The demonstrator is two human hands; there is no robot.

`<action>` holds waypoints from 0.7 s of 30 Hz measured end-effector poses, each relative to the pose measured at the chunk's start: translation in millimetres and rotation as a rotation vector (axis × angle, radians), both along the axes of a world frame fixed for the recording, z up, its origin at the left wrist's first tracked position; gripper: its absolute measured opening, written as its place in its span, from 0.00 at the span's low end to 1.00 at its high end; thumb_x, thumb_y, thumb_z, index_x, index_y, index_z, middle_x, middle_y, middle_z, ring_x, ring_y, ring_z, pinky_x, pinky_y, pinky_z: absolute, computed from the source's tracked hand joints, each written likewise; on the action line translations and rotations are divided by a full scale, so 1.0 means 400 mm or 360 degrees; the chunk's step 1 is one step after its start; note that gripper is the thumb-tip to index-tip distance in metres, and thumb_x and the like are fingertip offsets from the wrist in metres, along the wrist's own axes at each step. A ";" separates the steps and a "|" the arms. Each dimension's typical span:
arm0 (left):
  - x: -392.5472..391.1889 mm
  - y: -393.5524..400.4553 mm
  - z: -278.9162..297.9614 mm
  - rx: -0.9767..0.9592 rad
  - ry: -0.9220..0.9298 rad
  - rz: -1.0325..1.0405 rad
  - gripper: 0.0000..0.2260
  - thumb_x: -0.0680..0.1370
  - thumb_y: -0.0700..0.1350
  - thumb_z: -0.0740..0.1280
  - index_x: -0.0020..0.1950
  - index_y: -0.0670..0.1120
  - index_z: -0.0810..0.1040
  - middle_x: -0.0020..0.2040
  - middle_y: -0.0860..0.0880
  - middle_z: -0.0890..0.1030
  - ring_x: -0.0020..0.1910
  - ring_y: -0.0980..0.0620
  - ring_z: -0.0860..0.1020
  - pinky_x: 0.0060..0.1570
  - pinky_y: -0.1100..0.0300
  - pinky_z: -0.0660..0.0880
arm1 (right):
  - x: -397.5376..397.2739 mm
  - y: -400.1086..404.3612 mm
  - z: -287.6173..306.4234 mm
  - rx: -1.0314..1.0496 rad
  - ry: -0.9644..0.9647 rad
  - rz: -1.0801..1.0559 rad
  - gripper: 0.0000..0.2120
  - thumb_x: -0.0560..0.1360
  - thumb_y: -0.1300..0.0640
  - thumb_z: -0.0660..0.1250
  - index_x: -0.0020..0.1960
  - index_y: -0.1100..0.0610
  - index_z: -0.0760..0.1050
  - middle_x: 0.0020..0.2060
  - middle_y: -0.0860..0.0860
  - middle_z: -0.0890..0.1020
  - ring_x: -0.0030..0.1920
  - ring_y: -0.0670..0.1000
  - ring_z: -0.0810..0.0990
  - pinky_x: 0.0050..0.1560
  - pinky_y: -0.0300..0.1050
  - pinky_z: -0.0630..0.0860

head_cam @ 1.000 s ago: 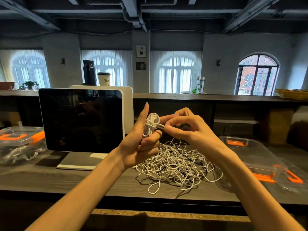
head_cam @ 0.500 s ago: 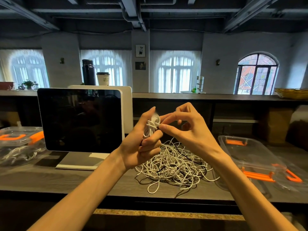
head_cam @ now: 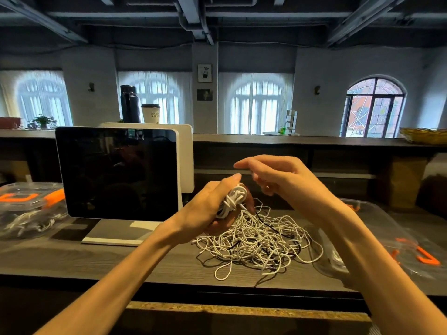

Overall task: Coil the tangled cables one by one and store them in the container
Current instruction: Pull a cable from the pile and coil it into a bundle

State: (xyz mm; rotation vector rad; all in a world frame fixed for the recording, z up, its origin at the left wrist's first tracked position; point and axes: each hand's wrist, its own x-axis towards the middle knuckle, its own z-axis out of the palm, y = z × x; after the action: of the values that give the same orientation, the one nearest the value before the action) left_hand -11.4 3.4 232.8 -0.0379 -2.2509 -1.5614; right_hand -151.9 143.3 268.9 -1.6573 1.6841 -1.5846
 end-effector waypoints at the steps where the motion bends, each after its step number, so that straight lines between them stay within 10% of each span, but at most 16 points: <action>1: 0.002 0.001 0.003 -0.0055 0.0004 0.0000 0.27 0.84 0.61 0.51 0.43 0.47 0.82 0.29 0.40 0.67 0.25 0.46 0.63 0.26 0.60 0.62 | 0.004 -0.010 -0.003 0.0072 -0.0022 0.0009 0.15 0.79 0.44 0.66 0.55 0.50 0.86 0.41 0.55 0.80 0.42 0.53 0.74 0.44 0.42 0.70; 9: 0.005 -0.011 -0.010 0.0460 -0.0104 -0.0506 0.28 0.82 0.64 0.52 0.41 0.46 0.81 0.22 0.52 0.65 0.21 0.52 0.55 0.22 0.58 0.56 | 0.009 -0.040 -0.017 0.0214 -0.0644 0.0611 0.14 0.77 0.54 0.69 0.57 0.63 0.83 0.50 0.59 0.81 0.49 0.54 0.79 0.48 0.41 0.80; 16: 0.008 -0.035 -0.025 0.0667 -0.0191 -0.0817 0.25 0.78 0.66 0.62 0.43 0.44 0.82 0.22 0.55 0.68 0.19 0.56 0.58 0.21 0.63 0.60 | 0.002 -0.048 0.000 0.0343 -0.0543 0.0589 0.14 0.71 0.56 0.75 0.54 0.61 0.86 0.50 0.59 0.83 0.49 0.56 0.79 0.47 0.42 0.77; 21: 0.004 -0.018 -0.019 0.0774 -0.0087 -0.0428 0.25 0.78 0.62 0.56 0.32 0.47 0.79 0.19 0.53 0.62 0.17 0.57 0.57 0.22 0.60 0.51 | 0.024 -0.034 -0.011 0.0259 -0.0322 0.0453 0.19 0.73 0.52 0.75 0.62 0.55 0.81 0.52 0.55 0.84 0.47 0.49 0.84 0.44 0.38 0.81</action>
State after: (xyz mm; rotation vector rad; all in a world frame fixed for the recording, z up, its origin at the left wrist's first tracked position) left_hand -9.6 -3.8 225.1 -0.1686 -1.9033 -2.2384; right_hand -142.3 129.7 264.4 -1.5207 1.3686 -1.3882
